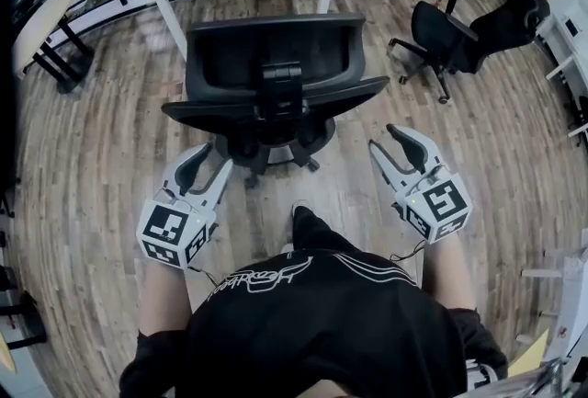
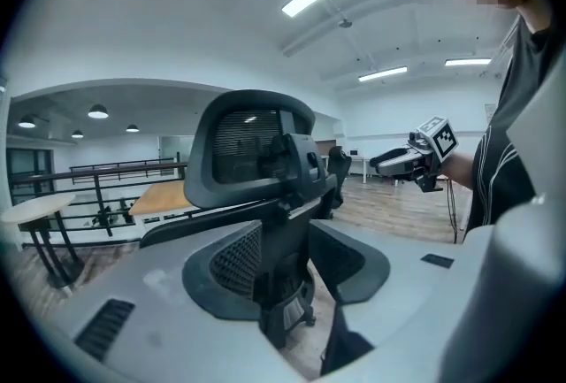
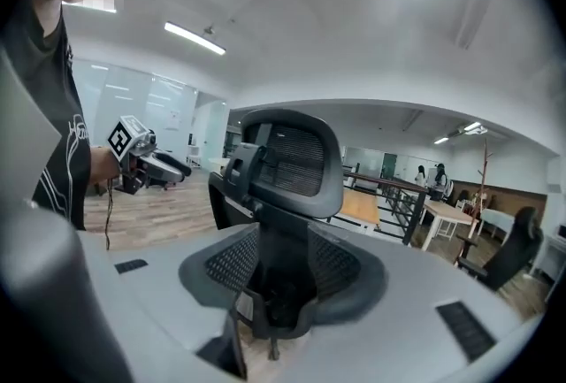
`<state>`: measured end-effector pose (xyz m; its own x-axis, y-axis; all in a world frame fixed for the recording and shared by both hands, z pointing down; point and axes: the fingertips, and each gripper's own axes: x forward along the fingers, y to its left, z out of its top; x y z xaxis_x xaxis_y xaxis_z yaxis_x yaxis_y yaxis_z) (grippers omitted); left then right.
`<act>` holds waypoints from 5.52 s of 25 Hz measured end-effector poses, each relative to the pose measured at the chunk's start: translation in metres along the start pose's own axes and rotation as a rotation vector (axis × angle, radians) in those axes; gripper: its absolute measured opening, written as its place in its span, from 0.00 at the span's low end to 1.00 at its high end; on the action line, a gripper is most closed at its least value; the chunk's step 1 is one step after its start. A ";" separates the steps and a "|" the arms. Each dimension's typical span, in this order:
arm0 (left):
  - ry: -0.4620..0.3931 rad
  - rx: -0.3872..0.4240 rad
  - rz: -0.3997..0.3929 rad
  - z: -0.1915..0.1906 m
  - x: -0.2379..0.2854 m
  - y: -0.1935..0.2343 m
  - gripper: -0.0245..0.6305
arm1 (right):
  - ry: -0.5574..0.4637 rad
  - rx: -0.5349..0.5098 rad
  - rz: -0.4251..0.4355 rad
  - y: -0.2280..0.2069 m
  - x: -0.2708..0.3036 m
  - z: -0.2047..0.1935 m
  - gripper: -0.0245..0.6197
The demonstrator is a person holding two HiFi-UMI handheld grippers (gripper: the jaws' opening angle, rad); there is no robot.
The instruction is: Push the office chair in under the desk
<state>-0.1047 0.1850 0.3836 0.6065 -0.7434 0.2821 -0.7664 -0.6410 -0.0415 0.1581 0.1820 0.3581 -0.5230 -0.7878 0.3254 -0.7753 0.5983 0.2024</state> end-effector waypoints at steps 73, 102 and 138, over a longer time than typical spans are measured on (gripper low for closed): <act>0.449 0.527 0.360 -0.014 0.132 0.207 0.45 | 0.271 -0.496 -0.006 -0.186 0.197 -0.031 0.41; 0.451 0.539 0.323 0.001 0.251 0.347 0.44 | 0.290 -0.482 -0.066 -0.259 0.346 -0.007 0.42; 0.415 0.565 0.347 0.022 0.352 0.494 0.45 | 0.287 -0.466 -0.138 -0.315 0.495 0.029 0.42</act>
<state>-0.2658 -0.3974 0.4413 0.1379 -0.8580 0.4947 -0.6062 -0.4681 -0.6430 0.1333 -0.4008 0.4290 -0.2601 -0.8307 0.4921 -0.5576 0.5454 0.6259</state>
